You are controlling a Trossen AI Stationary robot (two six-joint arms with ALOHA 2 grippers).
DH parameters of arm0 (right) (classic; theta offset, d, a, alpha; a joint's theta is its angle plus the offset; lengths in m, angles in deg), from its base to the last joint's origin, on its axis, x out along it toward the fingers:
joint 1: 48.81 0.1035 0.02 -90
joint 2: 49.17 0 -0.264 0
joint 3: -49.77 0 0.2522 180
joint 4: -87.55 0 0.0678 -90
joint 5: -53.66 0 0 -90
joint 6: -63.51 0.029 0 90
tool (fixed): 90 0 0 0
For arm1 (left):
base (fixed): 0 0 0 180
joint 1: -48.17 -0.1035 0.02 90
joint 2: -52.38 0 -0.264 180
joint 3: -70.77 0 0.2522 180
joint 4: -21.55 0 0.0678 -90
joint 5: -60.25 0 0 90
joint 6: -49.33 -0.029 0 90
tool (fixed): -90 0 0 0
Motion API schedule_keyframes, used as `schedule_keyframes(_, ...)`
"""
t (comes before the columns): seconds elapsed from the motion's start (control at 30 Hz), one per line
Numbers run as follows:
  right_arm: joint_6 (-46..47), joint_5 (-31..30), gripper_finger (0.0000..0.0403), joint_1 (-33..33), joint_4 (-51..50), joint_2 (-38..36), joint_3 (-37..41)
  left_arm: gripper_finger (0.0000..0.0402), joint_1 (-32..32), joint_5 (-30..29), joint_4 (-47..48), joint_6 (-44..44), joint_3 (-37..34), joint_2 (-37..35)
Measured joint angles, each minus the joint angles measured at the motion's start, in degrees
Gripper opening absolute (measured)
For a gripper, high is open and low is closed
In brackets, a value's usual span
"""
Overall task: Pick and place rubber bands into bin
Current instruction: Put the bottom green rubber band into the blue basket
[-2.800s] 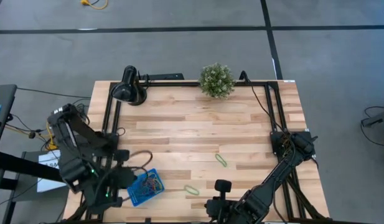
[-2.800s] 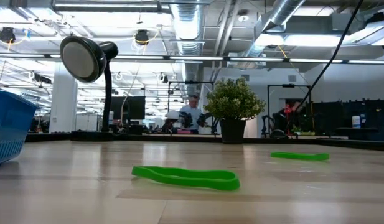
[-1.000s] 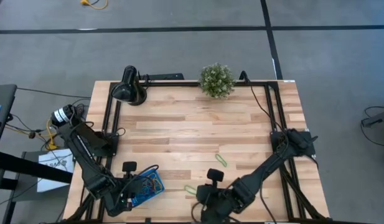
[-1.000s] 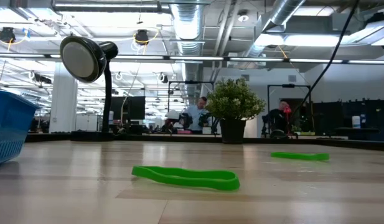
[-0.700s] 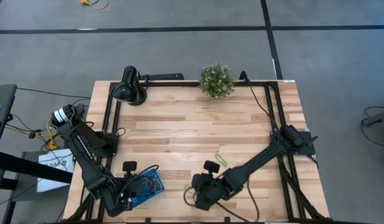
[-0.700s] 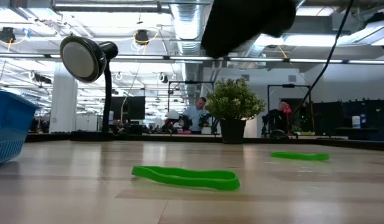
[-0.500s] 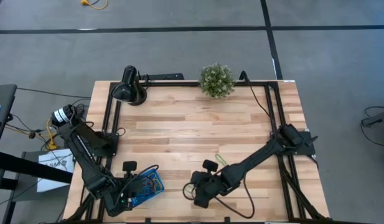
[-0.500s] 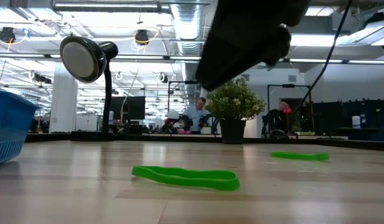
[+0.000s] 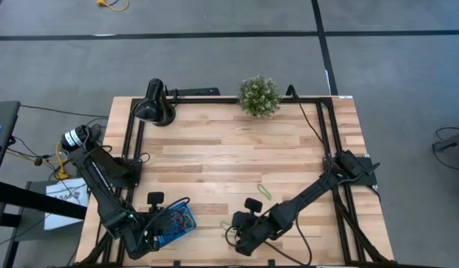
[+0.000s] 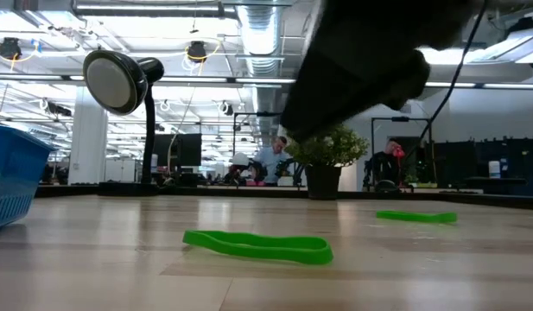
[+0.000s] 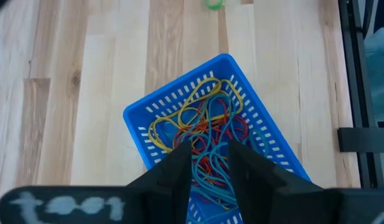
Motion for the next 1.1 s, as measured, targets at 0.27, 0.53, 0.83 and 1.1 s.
schedule_keyframes(0.27,-1.64,5.24,0.0077,-1.40,1.84,7.54,-2.34,0.0094,-0.29,-0.17,-0.02,0.04,0.02,-0.01)
schedule_keyframes(0.53,-4.84,4.91,0.0077,-2.27,-1.95,10.55,-7.23,0.0094,-1.65,-0.28,-0.77,-0.50,0.02,-0.02)
schedule_keyframes(0.83,-3.54,4.51,0.0064,-3.72,-1.18,11.82,-7.52,0.0094,-2.01,0.17,-1.06,-0.74,0.02,-0.02)
schedule_keyframes(1.1,-4.94,4.67,0.0056,-3.46,0.54,11.02,-7.27,0.0094,-2.01,0.17,-1.06,-0.96,0.02,-0.02)
